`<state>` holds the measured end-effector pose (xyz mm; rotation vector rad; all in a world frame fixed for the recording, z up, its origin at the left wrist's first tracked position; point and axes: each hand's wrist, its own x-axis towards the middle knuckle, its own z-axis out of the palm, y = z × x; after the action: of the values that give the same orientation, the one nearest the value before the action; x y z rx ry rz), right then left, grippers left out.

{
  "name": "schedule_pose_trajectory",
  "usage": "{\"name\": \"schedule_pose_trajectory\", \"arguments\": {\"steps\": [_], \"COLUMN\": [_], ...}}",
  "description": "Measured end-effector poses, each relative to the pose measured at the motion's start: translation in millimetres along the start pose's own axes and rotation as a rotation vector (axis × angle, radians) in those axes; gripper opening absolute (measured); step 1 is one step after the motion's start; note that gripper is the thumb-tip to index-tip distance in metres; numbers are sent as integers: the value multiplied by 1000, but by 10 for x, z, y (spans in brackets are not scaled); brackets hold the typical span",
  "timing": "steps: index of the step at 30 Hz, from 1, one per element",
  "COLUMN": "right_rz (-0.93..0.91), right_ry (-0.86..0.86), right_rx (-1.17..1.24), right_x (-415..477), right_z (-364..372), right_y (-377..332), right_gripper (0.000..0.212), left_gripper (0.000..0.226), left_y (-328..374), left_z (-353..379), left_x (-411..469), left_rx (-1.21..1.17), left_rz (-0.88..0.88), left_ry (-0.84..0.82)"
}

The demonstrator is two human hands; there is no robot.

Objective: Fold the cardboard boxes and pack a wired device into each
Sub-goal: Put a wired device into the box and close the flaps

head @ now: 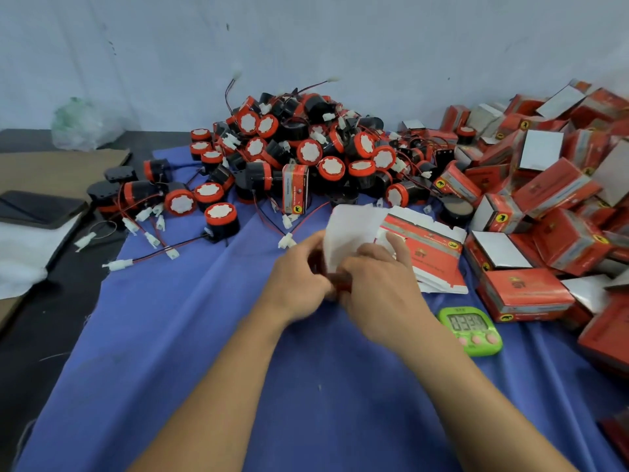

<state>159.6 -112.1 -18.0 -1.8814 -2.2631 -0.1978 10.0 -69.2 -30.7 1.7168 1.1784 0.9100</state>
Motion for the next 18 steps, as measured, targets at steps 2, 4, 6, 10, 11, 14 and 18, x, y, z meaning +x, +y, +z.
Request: {"name": "schedule_pose_trajectory", "arguments": {"steps": [2, 4, 6, 10, 11, 14, 18], "right_rz": [-56, 12, 179, 315, 284, 140, 137], "right_ry": [-126, -108, 76, 59, -30, -226, -197], "right_rx": [-45, 273, 720, 584, 471, 247, 160], "right_x": [95, 205, 385, 968, 1117, 1434, 1544], "right_z": [-116, -326, -502, -461, -370, -70, 369], "right_y": [34, 96, 218, 469, 511, 533, 484], "right_gripper": [21, 24, 27, 36, 41, 57, 77], "left_gripper": [73, 62, 56, 50, 51, 54, 57], "left_y": [-27, -51, -74, -140, -139, -144, -161], "left_z": [20, 13, -47, -112, -113, -123, -132], "left_x": [-9, -1, 40, 104, 102, 105, 121], "left_rx": [131, 146, 161, 208, 204, 182, 163], "left_rz": [-43, -65, -117, -162, -161, -164, -169], "left_ry": [36, 117, 218, 277, 272, 266, 244]}}
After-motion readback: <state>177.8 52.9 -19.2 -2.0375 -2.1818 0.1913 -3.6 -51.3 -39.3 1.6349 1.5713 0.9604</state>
